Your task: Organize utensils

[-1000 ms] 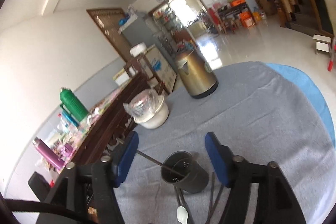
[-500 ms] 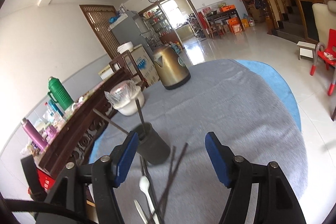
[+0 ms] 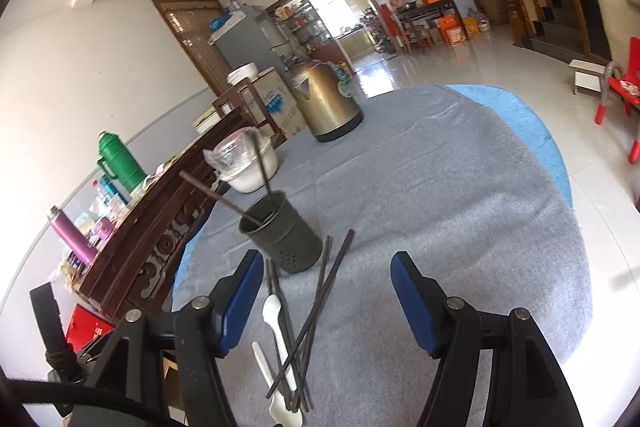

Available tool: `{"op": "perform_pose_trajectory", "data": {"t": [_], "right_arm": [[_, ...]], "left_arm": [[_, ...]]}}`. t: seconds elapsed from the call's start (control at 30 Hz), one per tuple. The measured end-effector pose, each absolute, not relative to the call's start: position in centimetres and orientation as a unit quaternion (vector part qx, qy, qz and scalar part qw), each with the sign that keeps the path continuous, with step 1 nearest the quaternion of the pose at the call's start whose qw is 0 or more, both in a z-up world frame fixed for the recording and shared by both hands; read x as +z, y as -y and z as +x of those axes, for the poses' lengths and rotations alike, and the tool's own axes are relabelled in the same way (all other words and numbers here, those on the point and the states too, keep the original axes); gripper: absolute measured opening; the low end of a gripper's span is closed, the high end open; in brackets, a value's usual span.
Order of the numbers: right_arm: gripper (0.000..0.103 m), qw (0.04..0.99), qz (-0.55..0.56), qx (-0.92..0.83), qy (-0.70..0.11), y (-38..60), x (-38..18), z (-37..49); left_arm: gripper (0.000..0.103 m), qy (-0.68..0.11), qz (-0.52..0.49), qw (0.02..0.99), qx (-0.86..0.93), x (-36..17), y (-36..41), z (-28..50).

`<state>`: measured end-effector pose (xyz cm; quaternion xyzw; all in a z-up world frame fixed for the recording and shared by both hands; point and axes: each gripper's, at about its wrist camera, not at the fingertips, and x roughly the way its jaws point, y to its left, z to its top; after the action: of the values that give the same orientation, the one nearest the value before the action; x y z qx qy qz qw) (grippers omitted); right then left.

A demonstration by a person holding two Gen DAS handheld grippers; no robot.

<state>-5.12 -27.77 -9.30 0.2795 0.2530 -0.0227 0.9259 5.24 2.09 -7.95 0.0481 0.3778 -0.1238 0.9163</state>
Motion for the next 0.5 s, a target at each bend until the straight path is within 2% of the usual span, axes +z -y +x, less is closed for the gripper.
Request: {"op": "perform_pose_trajectory", "data": {"t": [0.03, 0.1, 0.2, 0.5], "right_arm": [[0.068, 0.925, 0.281, -0.015, -0.255, 27.6, -9.5, -5.1], [0.053, 0.922, 0.282, 0.0, -0.266, 27.1, -10.3, -4.8], [0.039, 0.909, 0.296, 0.02, -0.291, 26.6, -11.9, -4.1], [0.039, 0.864, 0.334, 0.062, -0.371, 24.3, -17.2, -2.0]], "left_arm": [[0.075, -0.38, 0.047, 0.915, -0.125, -8.2, -2.2, 5.1], [0.075, -0.385, 0.053, 0.913, -0.124, -8.9, -2.2, 4.9], [0.075, -0.405, 0.052, 0.904, -0.129, -10.3, -2.0, 4.9], [0.075, -0.46, 0.044, 0.875, -0.146, -13.5, -1.4, 4.6]]}}
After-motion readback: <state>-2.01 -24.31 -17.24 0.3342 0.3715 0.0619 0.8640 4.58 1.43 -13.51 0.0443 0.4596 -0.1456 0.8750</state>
